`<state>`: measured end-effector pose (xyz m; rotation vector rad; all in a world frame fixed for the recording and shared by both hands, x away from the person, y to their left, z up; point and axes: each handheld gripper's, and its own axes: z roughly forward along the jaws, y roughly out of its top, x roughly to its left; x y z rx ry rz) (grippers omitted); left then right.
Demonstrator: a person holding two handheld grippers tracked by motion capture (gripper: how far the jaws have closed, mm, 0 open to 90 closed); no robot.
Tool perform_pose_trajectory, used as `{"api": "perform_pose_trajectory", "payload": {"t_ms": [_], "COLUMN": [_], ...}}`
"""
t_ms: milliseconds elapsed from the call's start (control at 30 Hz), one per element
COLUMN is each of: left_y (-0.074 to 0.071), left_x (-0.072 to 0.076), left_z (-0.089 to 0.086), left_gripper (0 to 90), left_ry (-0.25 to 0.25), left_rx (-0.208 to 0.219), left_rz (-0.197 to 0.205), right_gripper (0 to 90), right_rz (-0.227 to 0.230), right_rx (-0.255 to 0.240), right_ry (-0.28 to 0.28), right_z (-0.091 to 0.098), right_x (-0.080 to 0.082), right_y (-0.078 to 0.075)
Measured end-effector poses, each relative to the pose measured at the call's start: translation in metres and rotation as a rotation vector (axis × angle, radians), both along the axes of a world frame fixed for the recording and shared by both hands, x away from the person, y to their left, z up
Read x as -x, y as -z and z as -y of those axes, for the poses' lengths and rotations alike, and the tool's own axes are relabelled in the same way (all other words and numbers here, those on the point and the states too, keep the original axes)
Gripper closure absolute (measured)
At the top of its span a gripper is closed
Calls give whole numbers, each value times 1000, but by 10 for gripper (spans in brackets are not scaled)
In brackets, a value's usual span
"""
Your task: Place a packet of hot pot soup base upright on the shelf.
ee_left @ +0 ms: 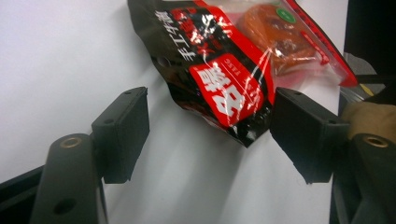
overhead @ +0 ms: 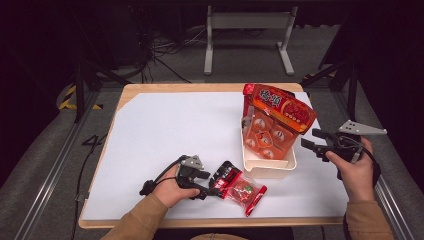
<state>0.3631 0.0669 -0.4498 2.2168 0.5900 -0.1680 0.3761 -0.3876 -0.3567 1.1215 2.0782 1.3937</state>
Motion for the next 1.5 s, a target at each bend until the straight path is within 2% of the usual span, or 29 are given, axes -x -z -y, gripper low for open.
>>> {"api": "perform_pose_trajectory", "payload": {"t_ms": [267,533,667,700,800,867,933,1000,1133,1267,1433,1500], "left_y": [1,2,3,2,1,0,-3,-4,-5,-9,-21,-27], "left_x": [-1,-1,1,1,1,1,0,0,1,1,1,1], "left_z": [1,6,11,11,10,9,7,6,7,6,0,-3], "left_gripper": [393,496,584,634,708,742,835,885,900,900,900,900], "left_ry": [10,2,19,20,19,14,0,-9,-26,-33,-29,-21], "left_rx": [14,17,25,29,35,33,31,23,15,31,59,71], "left_rz": [-27,-23,-39,-43,-59,-57,-35,-29,-34,-27,-22,-9], "right_gripper": [331,331,330,331,330,331,331,331,335,338,338,339], "right_rz": [0,3,0,1,3,2,2,3,2,7,8,6], "right_rx": [-7,-14,-18,-17,-22,-23,-23,-25,-23,-21,-22,-28], "right_ry": [7,9,7,8,6,7,6,6,4,2,4,3], "right_z": [1,3,3,3,3,3,3,3,3,4,5,5], "right_x": [0,0,0,0,0,0,0,0,0,0,0,0], "right_y": [-1,-1,-1,-1,-1,0,0,0,-1,-1,-1,-1]}}
